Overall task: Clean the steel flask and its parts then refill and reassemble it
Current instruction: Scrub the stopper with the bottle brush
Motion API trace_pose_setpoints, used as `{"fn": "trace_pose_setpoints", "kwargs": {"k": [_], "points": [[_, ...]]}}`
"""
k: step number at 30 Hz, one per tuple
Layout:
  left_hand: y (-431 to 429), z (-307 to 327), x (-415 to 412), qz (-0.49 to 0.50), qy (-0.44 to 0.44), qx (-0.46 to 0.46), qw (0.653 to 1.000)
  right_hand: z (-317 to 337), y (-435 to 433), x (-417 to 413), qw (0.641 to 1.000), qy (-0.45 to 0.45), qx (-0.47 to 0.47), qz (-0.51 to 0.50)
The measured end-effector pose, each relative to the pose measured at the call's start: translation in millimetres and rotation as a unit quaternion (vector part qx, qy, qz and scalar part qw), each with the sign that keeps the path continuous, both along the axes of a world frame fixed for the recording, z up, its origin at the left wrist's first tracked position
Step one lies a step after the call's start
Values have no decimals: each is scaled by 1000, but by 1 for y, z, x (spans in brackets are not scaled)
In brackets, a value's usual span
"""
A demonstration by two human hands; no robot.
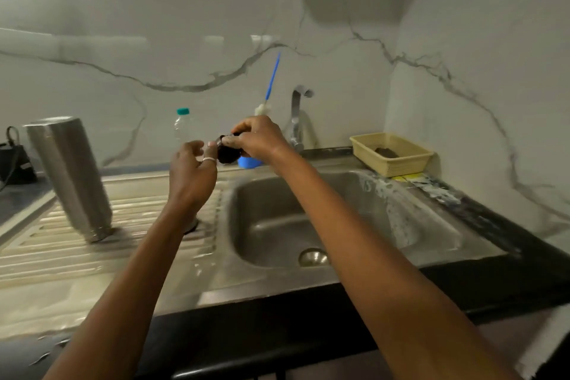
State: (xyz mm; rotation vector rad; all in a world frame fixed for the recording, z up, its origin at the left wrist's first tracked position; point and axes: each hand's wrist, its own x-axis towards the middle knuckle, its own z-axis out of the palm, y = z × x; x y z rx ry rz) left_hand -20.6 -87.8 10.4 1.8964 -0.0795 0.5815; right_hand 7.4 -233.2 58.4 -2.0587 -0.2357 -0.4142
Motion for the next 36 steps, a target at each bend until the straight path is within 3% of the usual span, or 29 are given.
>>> {"fn": "trace_pose_setpoints", "kwargs": {"k": [4, 8, 15, 20, 28, 36], "points": [[-55, -12, 11, -190, 129, -201, 952, -23, -62, 13, 997, 38, 67, 0], [-91, -31, 32, -250, 144, -224, 931, -40, -103, 16, 992, 71, 106, 18], [-100, -45, 66, -254, 172, -310, 900, -43, -114, 48, 989, 122, 56, 64], [-98, -53, 78, -187, 166, -363, 898, -30, -86, 108, 991, 65, -91, -77], [-95, -77, 96, -139, 151, -375, 904, -21, -49, 181, 992, 20, -10, -126], [-102, -83, 101, -135, 149, -368, 908, -8, -39, 205, 991, 28, -11, -131]]}}
